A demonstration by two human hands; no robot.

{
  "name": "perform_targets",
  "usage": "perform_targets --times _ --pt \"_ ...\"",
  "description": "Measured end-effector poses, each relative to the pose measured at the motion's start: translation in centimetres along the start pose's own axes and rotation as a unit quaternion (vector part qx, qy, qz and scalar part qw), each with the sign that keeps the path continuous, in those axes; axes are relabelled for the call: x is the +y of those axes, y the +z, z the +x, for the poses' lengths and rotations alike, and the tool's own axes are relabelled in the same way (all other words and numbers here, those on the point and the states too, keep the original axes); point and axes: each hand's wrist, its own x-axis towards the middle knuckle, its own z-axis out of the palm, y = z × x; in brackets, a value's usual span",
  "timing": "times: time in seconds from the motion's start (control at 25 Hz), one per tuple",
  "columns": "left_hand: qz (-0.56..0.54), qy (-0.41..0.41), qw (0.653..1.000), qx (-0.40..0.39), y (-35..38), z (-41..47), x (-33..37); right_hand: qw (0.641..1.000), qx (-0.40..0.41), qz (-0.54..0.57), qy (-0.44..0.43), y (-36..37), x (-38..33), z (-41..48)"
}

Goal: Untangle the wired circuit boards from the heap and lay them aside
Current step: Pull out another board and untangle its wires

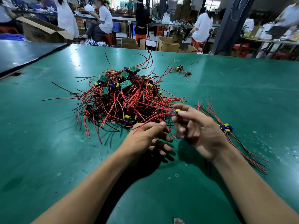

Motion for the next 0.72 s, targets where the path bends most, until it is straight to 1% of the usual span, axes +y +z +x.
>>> perform_targets --times 0.08,0.16,0.24,0.32,0.44,0.52,0.56,0.64,0.72 --pt "-0.014 0.002 1.0 -0.01 -0.1 0.0 0.1 0.993 -0.078 0.018 0.09 -0.5 -0.3 -0.6" --pt "-0.022 -0.002 1.0 -0.015 -0.1 0.0 0.3 0.982 -0.129 0.014 0.138 -1.1 -0.7 -0.9" --pt "-0.015 -0.006 0.999 -0.032 0.0 0.0 0.5 0.972 -0.159 -0.047 0.166 -1.6 -0.9 -1.0" --pt "-0.02 -0.016 0.997 -0.066 0.0 -0.1 0.7 0.962 -0.18 -0.105 0.179 -2.0 -1.1 -1.0" --pt "-0.027 -0.052 0.988 -0.144 0.0 -0.5 0.7 0.946 -0.217 -0.126 0.206 -2.6 -1.3 -1.3" --pt "-0.04 -0.069 0.979 -0.186 0.0 -0.8 0.7 0.943 -0.219 -0.142 0.206 -2.9 -1.2 -1.2" --pt "-0.05 -0.073 0.978 -0.191 0.0 -0.9 0.7 0.946 -0.212 -0.148 0.196 -2.9 -1.0 -1.1" --pt "-0.054 -0.067 0.981 -0.176 -0.2 -0.9 0.7 0.959 -0.179 -0.145 0.168 -2.7 -0.7 -0.8" --pt "-0.051 -0.058 0.987 -0.143 -0.3 -0.8 0.7 0.97 -0.129 -0.139 0.15 -2.6 -0.2 -0.4"
